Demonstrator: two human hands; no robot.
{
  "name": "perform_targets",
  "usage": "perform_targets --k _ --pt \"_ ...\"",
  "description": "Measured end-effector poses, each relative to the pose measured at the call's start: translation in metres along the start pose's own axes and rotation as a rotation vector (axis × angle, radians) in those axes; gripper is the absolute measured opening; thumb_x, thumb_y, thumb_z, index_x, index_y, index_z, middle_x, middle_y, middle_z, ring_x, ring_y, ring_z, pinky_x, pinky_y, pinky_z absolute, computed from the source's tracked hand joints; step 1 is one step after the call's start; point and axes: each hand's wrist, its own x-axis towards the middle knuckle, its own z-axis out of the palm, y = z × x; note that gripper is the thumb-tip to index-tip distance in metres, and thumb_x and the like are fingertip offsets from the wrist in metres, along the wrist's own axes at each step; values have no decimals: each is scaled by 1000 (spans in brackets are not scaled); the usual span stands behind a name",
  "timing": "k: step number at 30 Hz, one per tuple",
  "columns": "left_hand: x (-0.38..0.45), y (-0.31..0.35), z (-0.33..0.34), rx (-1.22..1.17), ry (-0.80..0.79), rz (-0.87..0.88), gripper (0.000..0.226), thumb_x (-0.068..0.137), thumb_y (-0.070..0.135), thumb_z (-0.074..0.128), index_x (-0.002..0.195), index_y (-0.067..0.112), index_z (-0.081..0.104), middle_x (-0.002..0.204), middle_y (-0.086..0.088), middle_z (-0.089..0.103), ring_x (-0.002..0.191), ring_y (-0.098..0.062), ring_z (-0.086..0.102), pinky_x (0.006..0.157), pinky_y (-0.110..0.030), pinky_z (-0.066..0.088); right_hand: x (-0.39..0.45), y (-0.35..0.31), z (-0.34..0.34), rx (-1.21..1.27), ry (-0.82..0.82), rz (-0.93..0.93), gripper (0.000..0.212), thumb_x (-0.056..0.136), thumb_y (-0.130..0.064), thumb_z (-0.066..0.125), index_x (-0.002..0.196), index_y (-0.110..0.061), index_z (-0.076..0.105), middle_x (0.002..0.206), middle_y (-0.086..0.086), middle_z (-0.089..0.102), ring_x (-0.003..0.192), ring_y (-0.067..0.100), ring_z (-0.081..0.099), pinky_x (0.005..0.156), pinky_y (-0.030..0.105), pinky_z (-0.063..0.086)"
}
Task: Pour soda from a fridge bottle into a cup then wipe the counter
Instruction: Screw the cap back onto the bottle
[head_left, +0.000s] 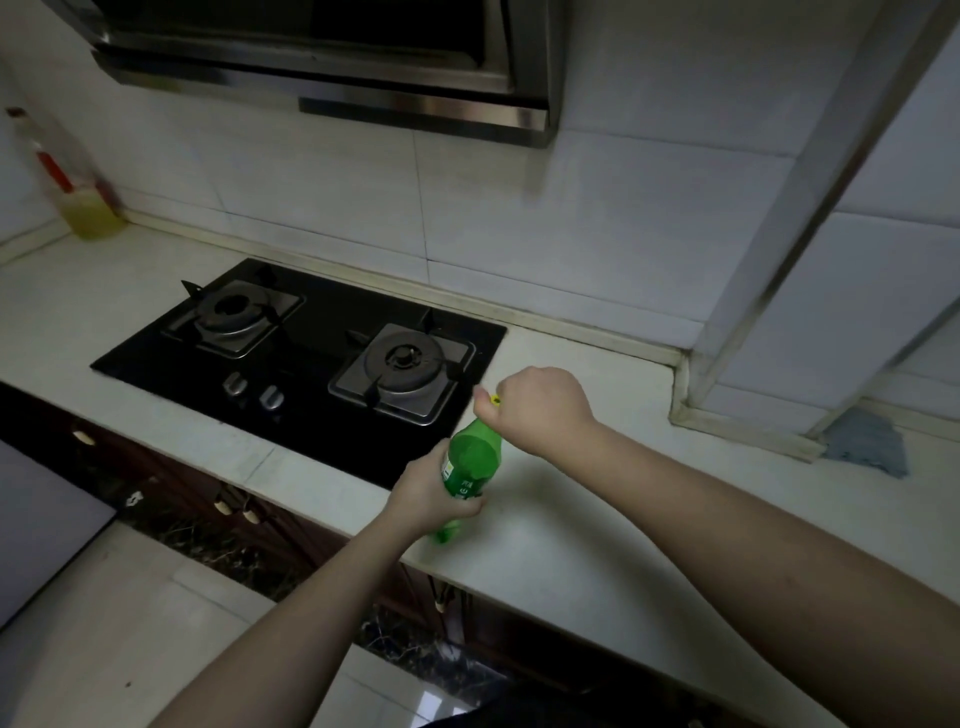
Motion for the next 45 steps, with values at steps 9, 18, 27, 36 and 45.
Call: perform_targets --k 9,18,27,36,45 --pt "16 -10 -10 -53 -188 85 56 62 28 89 102 45 54 94 16 67 89 9 61 75 -11 43 12 4 14 4 234 -379 50 84 -40 39 49 -12 61 46 3 51 43 26 52 43 19 19" --pt "28 -8 22 -105 145 -103 54 63 35 82 109 30 55 85 12 65 77 -11 64 67 -27 51 29 -13 20 6 -50 222 51 97 -34 28 81 -5 67 63 7 43 64 28 48 53 27 35" --pt "52 -29 26 -287 22 -29 57 56 36 89 103 42 58 99 7 70 93 -6 67 82 -42 57 22 -25 42 -39 -6 108 65 92 -67 30 98 -11 60 94 9 62 86 28 60 59 33 33" --pt "63 -38 33 -266 -39 -62 64 58 36 88 114 36 55 101 13 68 97 -3 64 77 -22 49 18 -21 61 42 -50 130 61 91 -66 35 103 -11 57 99 8 60 91 28 58 64 34 36" --pt "63 -46 34 -257 -60 -61 84 65 41 86 136 32 42 115 11 64 105 -7 61 87 -25 49 25 -21 67 93 -69 196 66 85 -74 32 105 -14 52 92 6 64 84 27 61 59 32 36"
